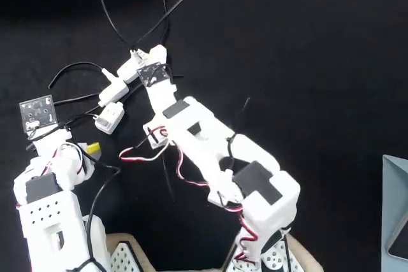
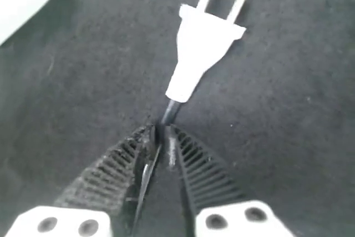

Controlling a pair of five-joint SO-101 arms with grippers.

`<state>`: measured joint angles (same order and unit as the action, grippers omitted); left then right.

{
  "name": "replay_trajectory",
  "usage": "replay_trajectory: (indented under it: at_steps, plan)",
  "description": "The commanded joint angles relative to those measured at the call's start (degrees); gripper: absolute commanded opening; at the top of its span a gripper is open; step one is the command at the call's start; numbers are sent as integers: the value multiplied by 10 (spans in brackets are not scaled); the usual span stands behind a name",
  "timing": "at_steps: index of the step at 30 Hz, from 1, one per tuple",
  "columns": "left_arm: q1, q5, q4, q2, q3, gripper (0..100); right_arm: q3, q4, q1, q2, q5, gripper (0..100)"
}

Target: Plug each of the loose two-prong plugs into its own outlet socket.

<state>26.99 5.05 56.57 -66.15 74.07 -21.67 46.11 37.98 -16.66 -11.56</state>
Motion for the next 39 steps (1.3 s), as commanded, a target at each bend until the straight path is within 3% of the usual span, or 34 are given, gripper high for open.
replay_trajectory:
  at_steps: [1,10,19,25,27,32,39]
  plan:
    - [5,-3,-6,-7,-1,296,17,5,-8,-2,-7,12]
    - [5,-2,-10,-7,7,296,0,137,-9,86,-35,12]
    - [5,-2,-10,-7,7,296,-146,136,-8,238,-31,12]
    - [5,-2,-10,-7,7,296,-179,65,-6,323,37,16]
    - [5,-2,-10,-7,7,296,-168,34,-6,321,38,30]
    - [5,-2,-10,-7,7,296,-87,37,-6,241,32,189]
    - [5,-2,-11,-7,7,296,48,42,-2,78,-8,198]
